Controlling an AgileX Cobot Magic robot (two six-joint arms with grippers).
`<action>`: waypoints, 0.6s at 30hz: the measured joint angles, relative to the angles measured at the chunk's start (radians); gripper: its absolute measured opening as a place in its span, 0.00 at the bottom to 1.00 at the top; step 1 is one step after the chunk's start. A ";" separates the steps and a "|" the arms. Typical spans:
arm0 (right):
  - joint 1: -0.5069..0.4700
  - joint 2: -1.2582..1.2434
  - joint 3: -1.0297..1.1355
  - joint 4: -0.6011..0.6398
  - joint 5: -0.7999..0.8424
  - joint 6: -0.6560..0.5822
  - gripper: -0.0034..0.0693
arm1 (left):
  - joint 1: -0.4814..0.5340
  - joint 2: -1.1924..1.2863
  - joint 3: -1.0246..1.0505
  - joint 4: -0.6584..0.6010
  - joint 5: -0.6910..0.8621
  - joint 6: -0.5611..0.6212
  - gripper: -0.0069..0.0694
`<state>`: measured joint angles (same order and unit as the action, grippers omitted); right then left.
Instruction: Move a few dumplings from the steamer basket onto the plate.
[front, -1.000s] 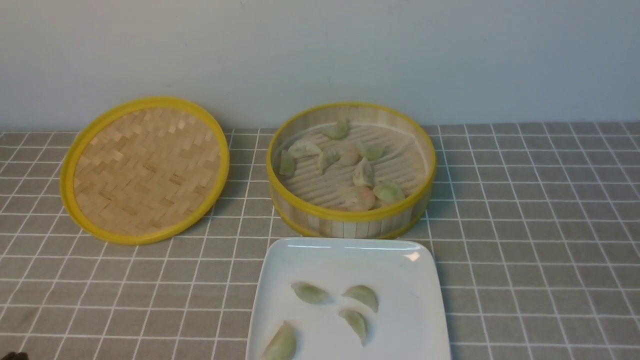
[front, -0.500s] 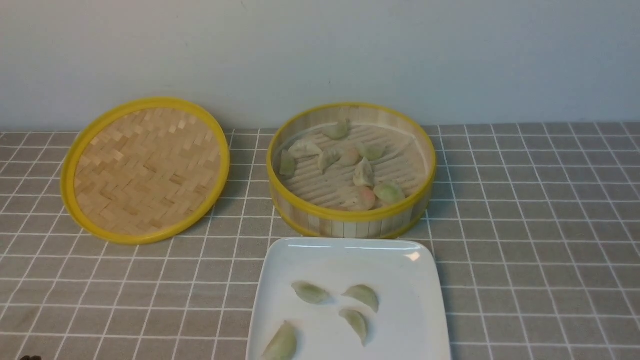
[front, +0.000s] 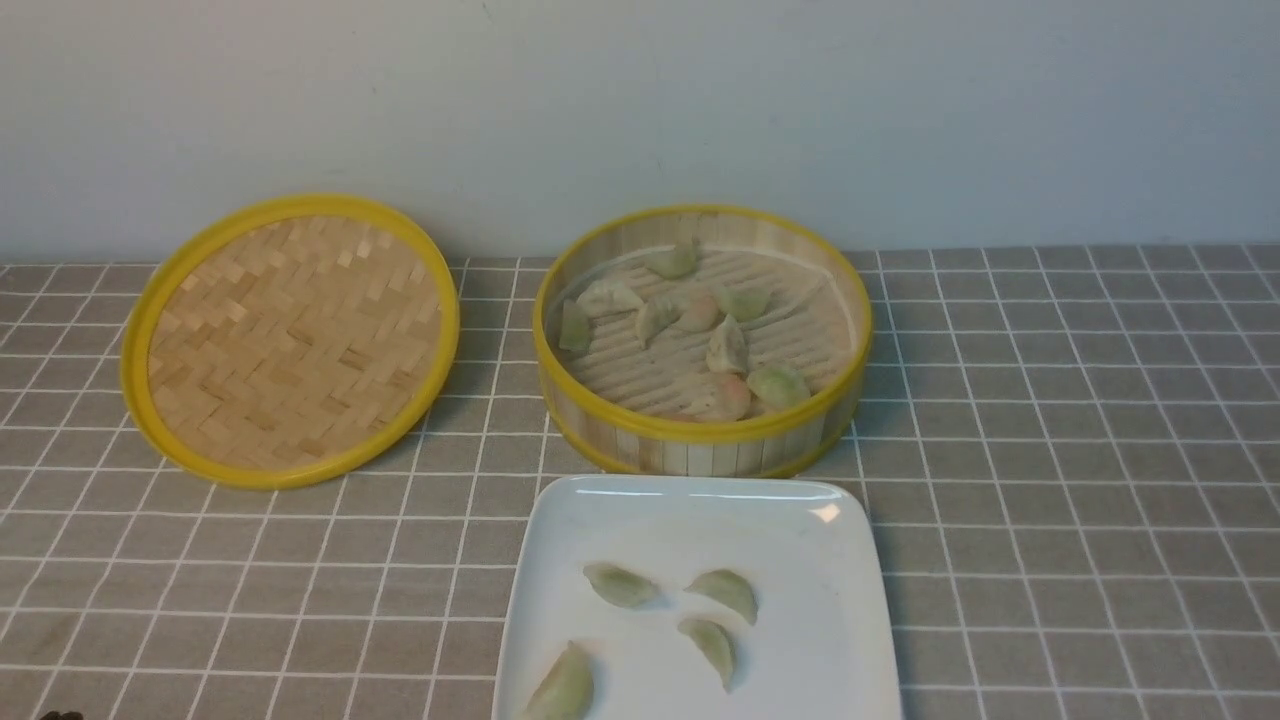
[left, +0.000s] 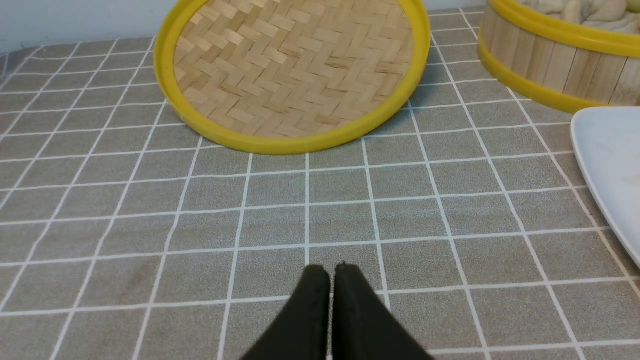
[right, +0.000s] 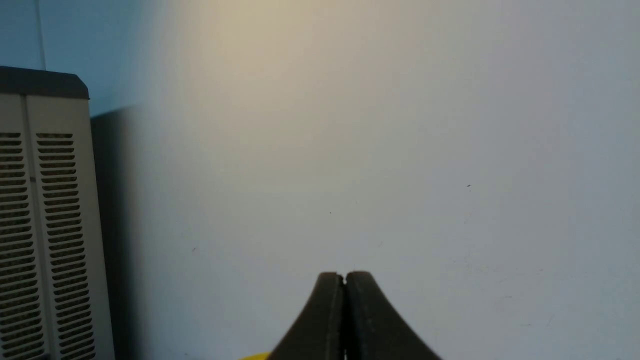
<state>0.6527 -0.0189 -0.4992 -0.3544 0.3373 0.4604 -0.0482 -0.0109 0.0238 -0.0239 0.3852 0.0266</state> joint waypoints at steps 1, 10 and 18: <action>0.000 0.000 0.000 -0.001 0.000 0.000 0.03 | 0.000 0.000 0.000 0.000 0.000 0.000 0.08; 0.000 0.000 0.000 -0.001 0.000 0.000 0.03 | 0.000 0.000 0.000 0.000 0.000 0.000 0.08; 0.000 0.000 0.041 0.234 -0.002 -0.282 0.03 | 0.000 0.000 0.000 0.000 0.000 0.000 0.08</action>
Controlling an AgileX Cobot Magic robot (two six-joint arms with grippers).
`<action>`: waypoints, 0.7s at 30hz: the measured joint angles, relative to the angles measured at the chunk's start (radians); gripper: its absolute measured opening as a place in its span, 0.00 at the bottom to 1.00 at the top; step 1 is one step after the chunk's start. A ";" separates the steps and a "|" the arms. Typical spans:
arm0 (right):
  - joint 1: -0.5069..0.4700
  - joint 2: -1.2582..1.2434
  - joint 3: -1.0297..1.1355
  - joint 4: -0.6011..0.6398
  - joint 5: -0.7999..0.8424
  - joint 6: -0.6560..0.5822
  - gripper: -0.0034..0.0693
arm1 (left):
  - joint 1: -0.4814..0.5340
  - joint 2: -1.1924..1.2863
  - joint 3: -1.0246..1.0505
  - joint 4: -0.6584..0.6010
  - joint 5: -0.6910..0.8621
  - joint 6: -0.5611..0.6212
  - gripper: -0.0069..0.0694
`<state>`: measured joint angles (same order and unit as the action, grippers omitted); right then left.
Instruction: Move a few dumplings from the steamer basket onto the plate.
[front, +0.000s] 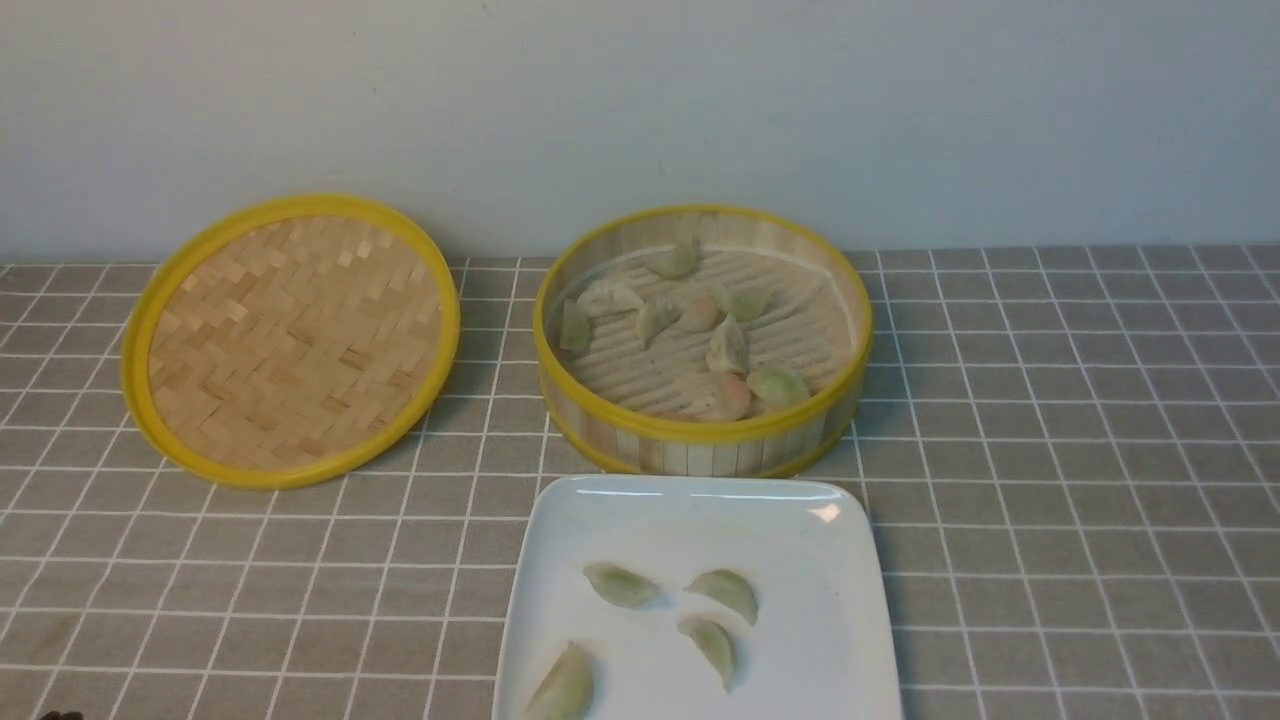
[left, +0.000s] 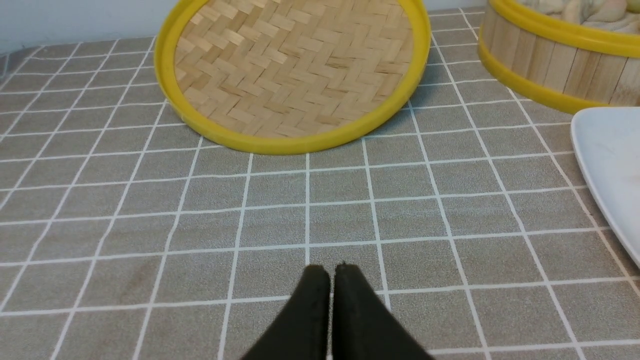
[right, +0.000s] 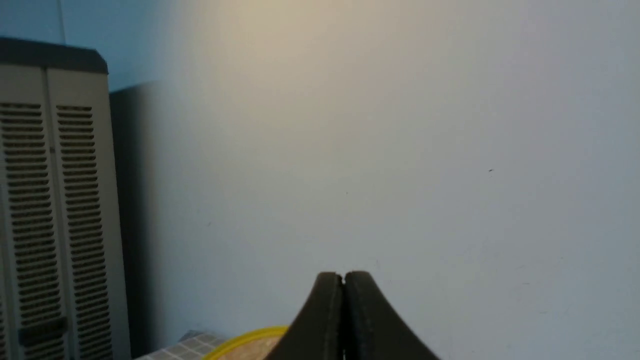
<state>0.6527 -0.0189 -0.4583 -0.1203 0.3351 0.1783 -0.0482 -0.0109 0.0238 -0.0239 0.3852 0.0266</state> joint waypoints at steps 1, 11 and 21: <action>0.000 0.000 0.006 0.025 0.002 -0.035 0.03 | 0.000 0.000 0.000 0.000 0.000 0.000 0.08; -0.062 0.000 0.019 0.144 0.038 -0.129 0.03 | 0.000 0.000 0.000 0.000 0.000 0.000 0.08; -0.523 0.000 0.187 0.146 0.124 -0.132 0.03 | 0.000 0.000 0.000 0.000 0.000 0.000 0.08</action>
<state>0.1297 -0.0189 -0.2711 0.0259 0.4596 0.0467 -0.0482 -0.0109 0.0238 -0.0239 0.3852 0.0266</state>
